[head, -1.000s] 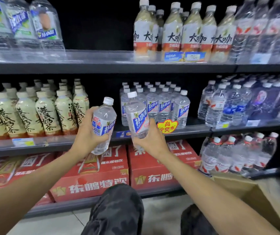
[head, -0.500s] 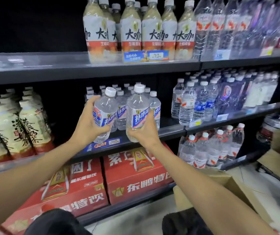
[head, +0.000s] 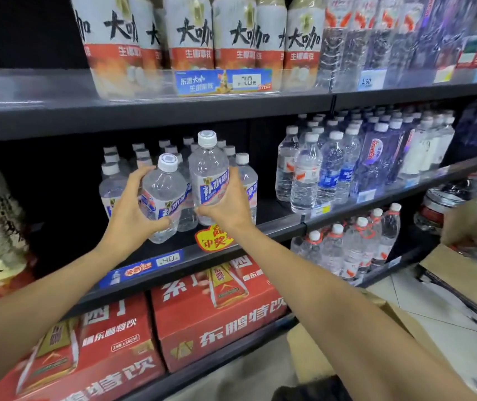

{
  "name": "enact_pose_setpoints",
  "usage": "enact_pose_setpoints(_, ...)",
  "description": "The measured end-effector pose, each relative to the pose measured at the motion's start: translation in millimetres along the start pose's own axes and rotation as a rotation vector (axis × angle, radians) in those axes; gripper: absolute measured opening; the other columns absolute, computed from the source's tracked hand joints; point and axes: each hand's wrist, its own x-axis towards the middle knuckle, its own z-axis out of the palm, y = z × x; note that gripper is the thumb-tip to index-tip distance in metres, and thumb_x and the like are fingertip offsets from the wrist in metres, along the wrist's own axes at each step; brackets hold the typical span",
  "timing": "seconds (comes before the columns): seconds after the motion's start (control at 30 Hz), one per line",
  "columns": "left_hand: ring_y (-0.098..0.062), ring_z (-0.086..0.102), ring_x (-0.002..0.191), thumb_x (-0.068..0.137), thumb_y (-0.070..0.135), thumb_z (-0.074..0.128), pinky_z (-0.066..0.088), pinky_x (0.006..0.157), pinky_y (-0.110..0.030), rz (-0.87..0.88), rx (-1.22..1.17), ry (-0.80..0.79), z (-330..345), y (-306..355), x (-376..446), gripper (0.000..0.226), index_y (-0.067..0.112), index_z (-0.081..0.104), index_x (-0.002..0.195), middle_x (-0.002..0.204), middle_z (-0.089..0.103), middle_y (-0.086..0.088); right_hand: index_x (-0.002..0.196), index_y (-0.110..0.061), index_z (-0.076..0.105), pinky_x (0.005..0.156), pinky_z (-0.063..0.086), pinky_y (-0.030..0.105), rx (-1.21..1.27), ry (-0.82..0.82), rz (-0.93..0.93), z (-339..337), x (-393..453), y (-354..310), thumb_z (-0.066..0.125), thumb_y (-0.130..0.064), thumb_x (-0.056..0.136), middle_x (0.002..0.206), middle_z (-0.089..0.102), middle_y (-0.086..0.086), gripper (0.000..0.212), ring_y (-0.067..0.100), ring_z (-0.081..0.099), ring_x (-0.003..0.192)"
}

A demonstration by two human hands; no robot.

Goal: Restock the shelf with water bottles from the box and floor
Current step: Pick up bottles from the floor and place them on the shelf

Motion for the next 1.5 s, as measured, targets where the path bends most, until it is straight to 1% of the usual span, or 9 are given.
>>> enact_pose_setpoints(0.27, 0.015, 0.052, 0.108, 0.062, -0.005, 0.084, 0.039, 0.091, -0.003, -0.109, -0.023, -0.046, 11.6, -32.5, 14.2, 0.096, 0.053, 0.033, 0.119, 0.121, 0.050, 0.027, 0.117, -0.027, 0.039, 0.096, 0.049, 0.043, -0.028, 0.009, 0.013, 22.5, 19.7, 22.9, 0.093, -0.019, 0.048, 0.113, 0.059, -0.002, 0.088, 0.018, 0.056, 0.112)
enact_pose_setpoints(0.47, -0.014, 0.057, 0.115, 0.062, 0.005, 0.087, 0.045, 0.101, -0.033, -0.169, -0.015, -0.053, 15.3, -43.3, 18.1, 0.095, 0.058, 0.030, 0.117, 0.129, 0.054, 0.007, 0.121, -0.026, 0.038, 0.096, 0.049, 0.045, -0.036, -0.018, 0.013, 23.4, 26.7, 25.8, 0.093, -0.023, 0.051, 0.115, 0.058, -0.002, 0.089, 0.018, 0.055, 0.113)
enact_pose_setpoints(0.73, -0.006, 0.050, 0.113, 0.066, 0.002, 0.083, 0.038, 0.093, -0.019, -0.208, -0.031, -0.107, 21.2, -44.4, 13.1, 0.093, 0.061, 0.026, 0.110, 0.122, 0.045, 0.017, 0.127, -0.018, 0.036, 0.096, 0.049, 0.039, -0.158, -0.101, 0.075, 17.7, 7.6, 38.3, 0.091, -0.014, 0.058, 0.118, 0.052, 0.000, 0.088, 0.020, 0.054, 0.113)
enact_pose_setpoints(0.83, 0.002, 0.055, 0.105, 0.068, 0.001, 0.082, 0.043, 0.092, -0.020, -0.239, -0.038, -0.130, 21.2, -46.6, 14.1, 0.090, 0.055, 0.030, 0.119, 0.119, 0.050, 0.021, 0.124, -0.017, 0.034, 0.079, 0.051, 0.034, -0.241, -0.150, 0.089, 16.1, 5.2, 39.6, 0.089, -0.020, 0.064, 0.099, 0.057, -0.001, 0.081, 0.020, 0.059, 0.095)
enact_pose_setpoints(0.97, -0.014, 0.048, 0.124, 0.069, 0.003, 0.082, 0.045, 0.102, -0.033, -0.258, 0.058, -0.154, 17.2, -48.6, 17.8, 0.095, 0.039, 0.028, 0.138, 0.138, 0.037, -0.001, 0.117, -0.015, 0.032, 0.070, 0.051, 0.035, -0.353, -0.199, 0.111, 18.3, 6.6, 36.9, 0.087, -0.027, 0.067, 0.098, 0.066, 0.006, 0.074, 0.027, 0.066, 0.089)
enact_pose_setpoints(1.1, -0.021, 0.043, 0.129, 0.070, 0.009, 0.083, 0.043, 0.106, -0.039, -0.224, 0.211, -0.168, 18.3, -42.6, 19.5, 0.099, 0.023, 0.023, 0.148, 0.143, 0.030, -0.005, 0.115, -0.015, 0.030, 0.073, 0.054, 0.043, -0.406, -0.238, 0.115, 19.5, 8.7, 33.9, 0.086, -0.030, 0.068, 0.095, 0.064, 0.010, 0.074, 0.031, 0.065, 0.087)
enact_pose_setpoints(1.23, -0.012, 0.037, 0.124, 0.067, 0.014, 0.085, 0.037, 0.101, -0.024, -0.163, 0.329, -0.158, 20.0, -36.7, 20.3, 0.103, 0.018, 0.022, 0.149, 0.141, 0.026, -0.006, 0.124, -0.011, 0.032, 0.077, 0.055, 0.045, -0.365, -0.218, 0.138, 19.1, 10.4, 30.6, 0.080, -0.040, 0.075, 0.098, 0.063, 0.014, 0.074, 0.031, 0.063, 0.092)
enact_pose_setpoints(1.33, -0.021, 0.040, 0.126, 0.065, 0.015, 0.086, 0.040, 0.105, -0.034, -0.159, 0.369, -0.148, 20.8, -35.3, 21.7, 0.109, 0.018, 0.019, 0.151, 0.140, 0.029, -0.006, 0.125, -0.009, 0.035, 0.075, 0.053, 0.040, -0.324, -0.189, 0.118, 17.3, 10.4, 25.4, 0.078, -0.036, 0.079, 0.093, 0.059, 0.010, 0.068, 0.026, 0.059, 0.087)
enact_pose_setpoints(1.5, -0.025, 0.046, 0.124, 0.060, 0.020, 0.089, 0.042, 0.105, -0.043, -0.160, 0.397, -0.110, 20.9, -35.0, 23.2, 0.112, 0.024, 0.020, 0.148, 0.138, 0.037, -0.009, 0.144, -0.012, 0.027, 0.095, 0.051, 0.043, -0.339, -0.122, -0.067, 3.9, 15.1, 4.4, 0.076, -0.017, 0.082, 0.143, 0.046, 0.011, 0.080, 0.027, 0.054, 0.123)
